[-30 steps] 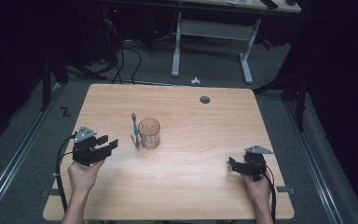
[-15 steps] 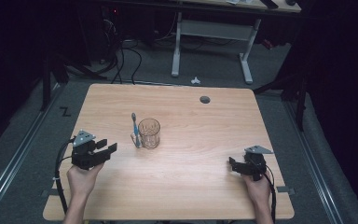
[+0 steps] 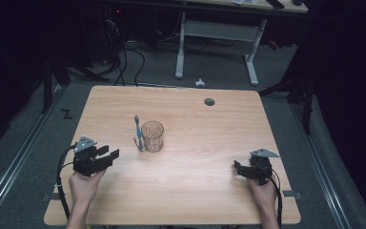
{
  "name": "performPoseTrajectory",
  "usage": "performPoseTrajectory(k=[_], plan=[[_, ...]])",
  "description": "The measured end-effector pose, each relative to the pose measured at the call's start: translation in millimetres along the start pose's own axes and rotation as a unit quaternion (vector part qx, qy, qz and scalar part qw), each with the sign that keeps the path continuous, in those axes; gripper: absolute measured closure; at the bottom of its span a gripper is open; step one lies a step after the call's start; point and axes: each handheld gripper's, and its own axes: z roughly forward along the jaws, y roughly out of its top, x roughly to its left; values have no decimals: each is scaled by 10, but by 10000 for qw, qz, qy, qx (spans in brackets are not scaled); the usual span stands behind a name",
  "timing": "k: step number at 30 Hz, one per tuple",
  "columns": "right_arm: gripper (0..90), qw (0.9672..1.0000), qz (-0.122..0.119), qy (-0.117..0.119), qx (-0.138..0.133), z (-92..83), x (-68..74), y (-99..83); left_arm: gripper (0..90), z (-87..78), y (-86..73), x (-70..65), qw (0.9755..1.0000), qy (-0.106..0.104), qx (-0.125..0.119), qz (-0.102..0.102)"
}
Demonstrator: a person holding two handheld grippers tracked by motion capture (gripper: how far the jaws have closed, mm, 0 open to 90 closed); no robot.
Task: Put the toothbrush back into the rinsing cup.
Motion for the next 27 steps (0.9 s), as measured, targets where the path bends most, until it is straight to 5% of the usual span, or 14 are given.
performPoseTrajectory(k=[27], plan=[[212, 10000, 1, -2, 0, 0, 0, 0, 462, 158, -166, 12, 9993, 253, 282, 5]])
